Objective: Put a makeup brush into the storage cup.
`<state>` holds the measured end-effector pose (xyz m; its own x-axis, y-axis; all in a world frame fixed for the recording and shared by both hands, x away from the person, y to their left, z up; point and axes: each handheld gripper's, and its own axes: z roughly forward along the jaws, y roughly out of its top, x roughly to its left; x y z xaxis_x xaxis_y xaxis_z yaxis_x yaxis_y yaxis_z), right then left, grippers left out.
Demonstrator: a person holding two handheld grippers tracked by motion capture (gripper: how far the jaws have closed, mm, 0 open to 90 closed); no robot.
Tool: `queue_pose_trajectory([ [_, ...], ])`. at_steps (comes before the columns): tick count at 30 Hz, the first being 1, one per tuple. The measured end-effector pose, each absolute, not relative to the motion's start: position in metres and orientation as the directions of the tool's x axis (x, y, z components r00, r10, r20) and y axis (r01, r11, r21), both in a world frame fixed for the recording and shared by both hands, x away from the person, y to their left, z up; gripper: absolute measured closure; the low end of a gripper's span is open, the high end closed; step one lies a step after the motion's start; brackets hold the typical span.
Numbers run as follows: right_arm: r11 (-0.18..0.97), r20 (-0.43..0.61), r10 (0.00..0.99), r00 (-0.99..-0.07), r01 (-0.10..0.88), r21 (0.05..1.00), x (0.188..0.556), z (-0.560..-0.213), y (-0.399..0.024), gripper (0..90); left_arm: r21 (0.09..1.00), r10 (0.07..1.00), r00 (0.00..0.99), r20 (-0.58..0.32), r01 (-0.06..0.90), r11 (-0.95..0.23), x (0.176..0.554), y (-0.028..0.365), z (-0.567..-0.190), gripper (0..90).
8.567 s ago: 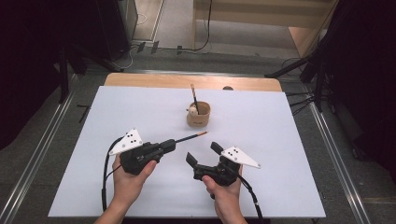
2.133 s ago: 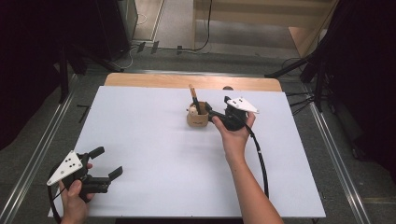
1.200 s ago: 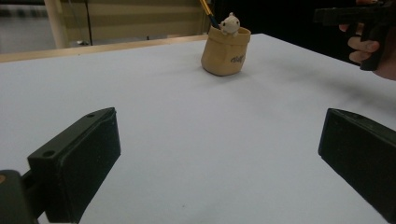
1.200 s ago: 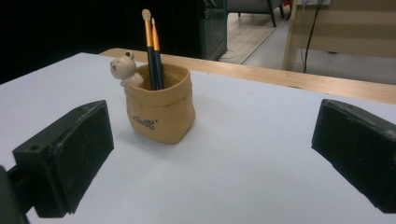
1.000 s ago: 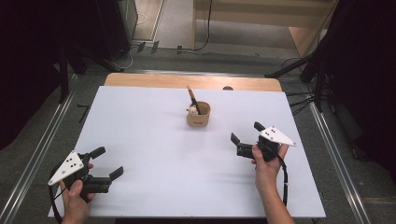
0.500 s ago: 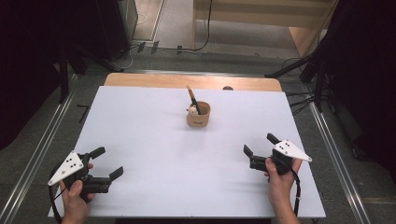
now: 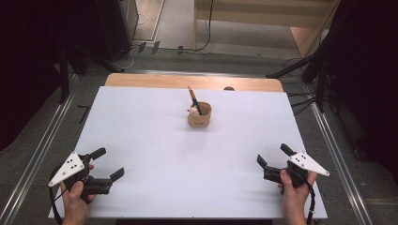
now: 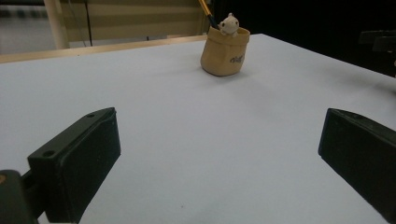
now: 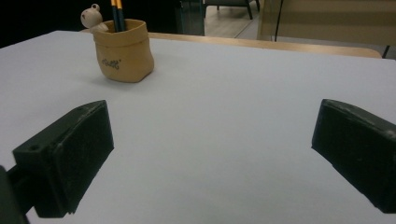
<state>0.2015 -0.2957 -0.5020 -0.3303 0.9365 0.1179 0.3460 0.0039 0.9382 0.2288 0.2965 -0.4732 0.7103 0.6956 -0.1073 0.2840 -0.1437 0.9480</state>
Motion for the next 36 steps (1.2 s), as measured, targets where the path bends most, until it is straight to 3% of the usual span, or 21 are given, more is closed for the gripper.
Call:
queue_pose_trajectory([
  [17,-0.059,0.159,0.951,-0.265,0.35,0.935,0.162,-0.506,-0.338,0.0,0.951,0.697,0.709,-0.107,0.278,-0.137,0.229,0.299,-0.472,0.0],
  [36,-0.048,0.14,0.958,-0.252,0.34,0.939,0.16,-0.502,-0.333,0.0,0.952,0.701,0.704,-0.114,0.279,-0.124,0.229,0.3,-0.47,0.0],
])
